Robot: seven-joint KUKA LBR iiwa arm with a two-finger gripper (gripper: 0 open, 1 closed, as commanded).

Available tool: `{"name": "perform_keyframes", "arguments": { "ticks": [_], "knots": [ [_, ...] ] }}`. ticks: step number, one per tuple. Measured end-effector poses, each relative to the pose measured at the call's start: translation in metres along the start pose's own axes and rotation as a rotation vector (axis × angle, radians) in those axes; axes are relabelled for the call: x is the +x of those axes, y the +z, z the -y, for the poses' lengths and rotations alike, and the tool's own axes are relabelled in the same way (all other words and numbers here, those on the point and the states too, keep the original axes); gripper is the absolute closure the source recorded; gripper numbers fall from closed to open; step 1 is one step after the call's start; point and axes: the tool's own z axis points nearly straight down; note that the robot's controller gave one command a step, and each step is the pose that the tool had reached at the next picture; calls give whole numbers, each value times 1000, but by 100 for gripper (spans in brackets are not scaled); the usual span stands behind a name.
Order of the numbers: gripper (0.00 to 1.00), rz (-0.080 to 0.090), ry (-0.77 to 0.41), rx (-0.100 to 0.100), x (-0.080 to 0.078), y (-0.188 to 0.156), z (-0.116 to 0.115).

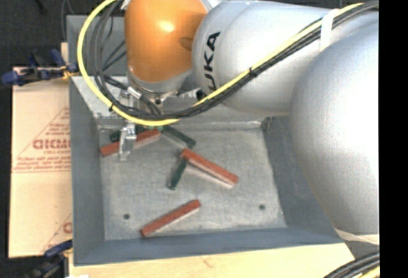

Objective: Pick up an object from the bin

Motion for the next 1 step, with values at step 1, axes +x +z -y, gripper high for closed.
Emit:
{"name": "perform_keyframes", "arguments": {
  "ticks": [1],
  "knots": [
    [0, 8, 4, -2, -2, -5, 1]
  ]
}}
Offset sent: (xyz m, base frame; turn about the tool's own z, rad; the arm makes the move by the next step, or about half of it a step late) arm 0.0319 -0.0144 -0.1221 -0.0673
